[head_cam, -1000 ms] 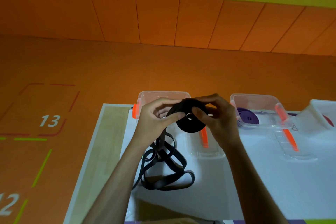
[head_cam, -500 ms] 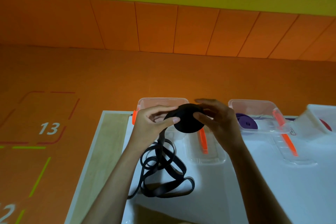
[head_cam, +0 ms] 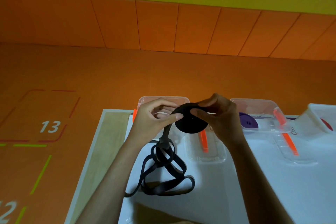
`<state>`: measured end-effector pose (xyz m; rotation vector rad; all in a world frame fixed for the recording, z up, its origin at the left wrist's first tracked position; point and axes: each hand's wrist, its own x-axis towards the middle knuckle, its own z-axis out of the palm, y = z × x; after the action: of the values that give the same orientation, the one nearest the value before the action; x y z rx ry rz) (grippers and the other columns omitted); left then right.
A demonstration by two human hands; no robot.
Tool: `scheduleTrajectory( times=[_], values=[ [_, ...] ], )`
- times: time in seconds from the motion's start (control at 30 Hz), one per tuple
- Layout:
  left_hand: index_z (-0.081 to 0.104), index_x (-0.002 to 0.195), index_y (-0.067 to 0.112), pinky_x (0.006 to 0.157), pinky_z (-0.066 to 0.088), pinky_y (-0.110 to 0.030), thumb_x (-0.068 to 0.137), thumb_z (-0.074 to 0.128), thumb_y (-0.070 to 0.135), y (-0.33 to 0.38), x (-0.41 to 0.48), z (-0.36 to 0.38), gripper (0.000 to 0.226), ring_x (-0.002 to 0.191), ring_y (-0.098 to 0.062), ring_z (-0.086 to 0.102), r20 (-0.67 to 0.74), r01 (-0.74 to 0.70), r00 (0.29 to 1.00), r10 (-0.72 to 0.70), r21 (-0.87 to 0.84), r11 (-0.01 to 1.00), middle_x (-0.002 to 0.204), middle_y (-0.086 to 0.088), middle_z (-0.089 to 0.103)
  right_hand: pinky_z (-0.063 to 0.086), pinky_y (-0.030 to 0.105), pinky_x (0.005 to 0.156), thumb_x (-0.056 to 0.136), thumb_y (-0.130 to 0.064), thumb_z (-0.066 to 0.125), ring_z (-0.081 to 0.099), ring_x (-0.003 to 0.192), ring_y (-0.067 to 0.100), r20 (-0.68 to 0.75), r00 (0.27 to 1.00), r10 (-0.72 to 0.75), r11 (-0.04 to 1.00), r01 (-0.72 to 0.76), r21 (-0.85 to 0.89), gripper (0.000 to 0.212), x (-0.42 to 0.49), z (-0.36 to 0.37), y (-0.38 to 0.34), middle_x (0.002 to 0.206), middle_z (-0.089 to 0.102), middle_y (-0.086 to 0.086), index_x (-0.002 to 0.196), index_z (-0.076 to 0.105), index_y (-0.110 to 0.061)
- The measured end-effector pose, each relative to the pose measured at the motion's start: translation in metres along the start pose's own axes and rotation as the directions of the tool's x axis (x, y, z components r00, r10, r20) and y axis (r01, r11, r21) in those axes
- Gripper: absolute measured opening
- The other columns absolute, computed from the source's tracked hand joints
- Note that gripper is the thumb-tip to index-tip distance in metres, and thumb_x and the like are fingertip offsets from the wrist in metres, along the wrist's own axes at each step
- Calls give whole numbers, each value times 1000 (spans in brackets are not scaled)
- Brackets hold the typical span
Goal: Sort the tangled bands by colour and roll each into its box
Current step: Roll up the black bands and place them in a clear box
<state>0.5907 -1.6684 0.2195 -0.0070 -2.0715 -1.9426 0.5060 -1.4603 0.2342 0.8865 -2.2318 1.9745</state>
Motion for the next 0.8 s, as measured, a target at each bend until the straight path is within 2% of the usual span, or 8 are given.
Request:
scheduleTrajectory(
  times=[0.13, 0.2, 0.3, 0.37, 0.43, 0.53, 0.7, 0.8],
  values=[
    [76, 121, 11, 88, 58, -22, 82, 85, -4, -2, -2, 0, 43, 100, -18, 76, 20, 9, 1000, -6, -138, 990, 114, 3, 79, 64, 49, 81, 80, -21, 87, 77, 96, 34, -48, 999, 6, 988, 2, 152, 28, 1, 1, 0, 99, 78, 14, 91, 63, -10],
    [76, 114, 9, 88, 59, -23, 81, 85, -6, 0, 0, 0, 37, 100, -20, 78, -51, -28, 998, 20, -150, 988, 111, -3, 80, 65, 45, 83, 81, -16, 86, 77, 99, 30, 2, 1000, 18, 990, -18, 141, 30, 3, 0, -1, 102, 77, 14, 90, 59, -6],
    [78, 102, 13, 83, 58, -16, 81, 86, -4, 4, 2, 1, 28, 94, -10, 78, -94, -79, 993, 69, -111, 991, 102, 3, 81, 65, 34, 82, 82, -12, 79, 76, 103, 20, 120, 993, 22, 998, -29, 51, 29, 5, -4, -4, 109, 74, 10, 99, 57, -12],
    [81, 95, 18, 82, 56, -14, 81, 88, 1, 5, 3, 5, 23, 92, -7, 77, -80, -89, 993, 83, -82, 993, 98, 7, 81, 61, 23, 84, 81, -22, 80, 75, 103, 12, 179, 984, 18, 1000, -16, -12, 36, 4, -5, -7, 109, 74, -4, 112, 61, -25],
    [84, 92, 22, 82, 56, -16, 81, 90, 8, 3, 3, 8, 19, 93, -11, 78, -108, -56, 993, 48, -73, 996, 96, 5, 82, 59, 17, 83, 79, -31, 80, 75, 100, 6, 179, 984, 22, 999, -18, -28, 34, 3, -2, -10, 105, 76, -16, 110, 67, -34],
    [85, 98, 23, 88, 56, -18, 81, 90, 11, -1, 4, 8, 21, 101, -13, 77, -91, -27, 996, 21, -61, 998, 101, 6, 82, 60, 18, 78, 77, -37, 81, 76, 97, 6, 99, 995, 14, 1000, -11, -24, 26, 0, 2, -7, 104, 77, -16, 101, 70, -37],
    [84, 101, 16, 87, 56, -17, 77, 91, 2, 0, 5, 7, 28, 99, -10, 76, -53, -32, 998, 31, -25, 999, 100, 7, 81, 64, 28, 83, 83, -12, 83, 77, 99, 12, 110, 994, 24, 999, -21, -26, 24, -4, 4, 9, 104, 78, -14, 94, 62, -17],
    [81, 100, 16, 75, 60, -20, 76, 92, 4, -2, 6, 9, 30, 92, -12, 77, -68, -12, 998, 12, 0, 1000, 97, 10, 79, 63, 23, 79, 80, -33, 80, 78, 94, 8, 88, 995, 39, 999, -37, -25, 27, -2, 5, 5, 99, 78, -15, 91, 62, -16]
  ],
)
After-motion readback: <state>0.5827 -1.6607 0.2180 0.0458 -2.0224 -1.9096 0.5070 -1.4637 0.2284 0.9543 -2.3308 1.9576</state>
